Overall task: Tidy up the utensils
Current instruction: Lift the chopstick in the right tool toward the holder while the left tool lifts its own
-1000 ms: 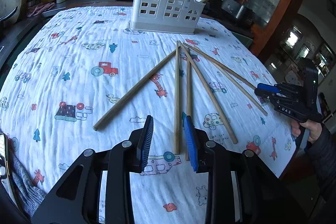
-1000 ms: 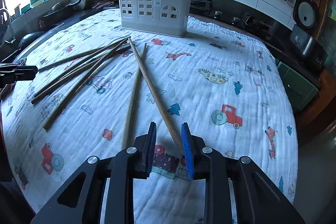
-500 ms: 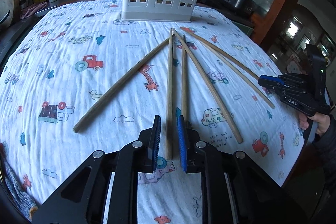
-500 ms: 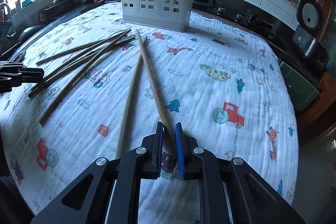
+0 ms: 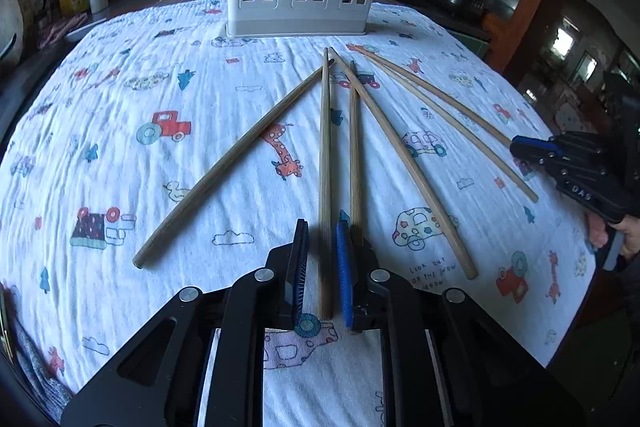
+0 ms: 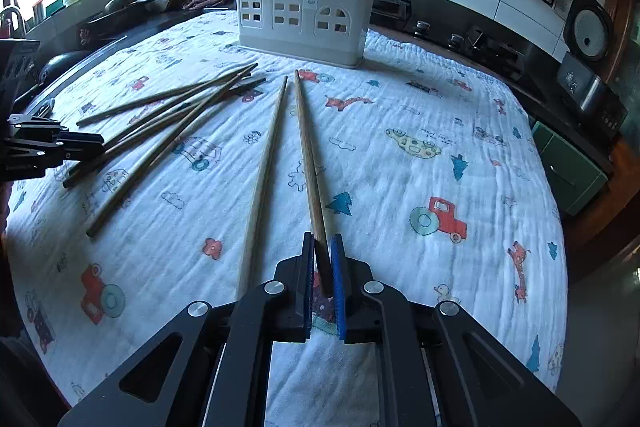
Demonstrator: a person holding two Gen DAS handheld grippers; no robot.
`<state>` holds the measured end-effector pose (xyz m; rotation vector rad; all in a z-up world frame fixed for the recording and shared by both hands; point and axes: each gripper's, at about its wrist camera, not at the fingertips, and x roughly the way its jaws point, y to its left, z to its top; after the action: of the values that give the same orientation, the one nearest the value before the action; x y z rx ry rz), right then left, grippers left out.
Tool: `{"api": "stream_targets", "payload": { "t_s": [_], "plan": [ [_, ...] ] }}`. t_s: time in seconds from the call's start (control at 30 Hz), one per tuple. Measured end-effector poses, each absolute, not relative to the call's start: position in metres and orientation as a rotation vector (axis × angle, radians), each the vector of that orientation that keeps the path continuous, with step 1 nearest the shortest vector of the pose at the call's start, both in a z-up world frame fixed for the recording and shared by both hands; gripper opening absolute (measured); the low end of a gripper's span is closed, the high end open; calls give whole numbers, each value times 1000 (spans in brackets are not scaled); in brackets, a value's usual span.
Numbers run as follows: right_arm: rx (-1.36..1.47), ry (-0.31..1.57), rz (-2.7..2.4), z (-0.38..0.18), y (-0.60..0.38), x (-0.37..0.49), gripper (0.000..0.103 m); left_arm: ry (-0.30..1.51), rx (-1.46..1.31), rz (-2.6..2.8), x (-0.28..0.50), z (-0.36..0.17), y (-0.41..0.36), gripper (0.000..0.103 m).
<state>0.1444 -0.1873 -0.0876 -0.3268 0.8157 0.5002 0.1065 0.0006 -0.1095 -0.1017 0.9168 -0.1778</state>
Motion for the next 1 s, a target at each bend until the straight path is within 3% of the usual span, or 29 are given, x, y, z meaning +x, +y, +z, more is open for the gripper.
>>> {"api": "stream_targets", "payload": {
  "t_s": [0.27, 0.73, 1.0],
  "plan": [
    [-275, 743, 498, -57, -188, 126, 8, 895, -120, -186, 101, -96, 5, 6],
    [-215, 589, 490, 30, -171, 113, 7, 633, -96, -216, 78, 7, 22, 6],
    [-227, 554, 504, 74, -149, 128, 7, 598, -82, -243, 96, 37, 25, 6]
  ]
}}
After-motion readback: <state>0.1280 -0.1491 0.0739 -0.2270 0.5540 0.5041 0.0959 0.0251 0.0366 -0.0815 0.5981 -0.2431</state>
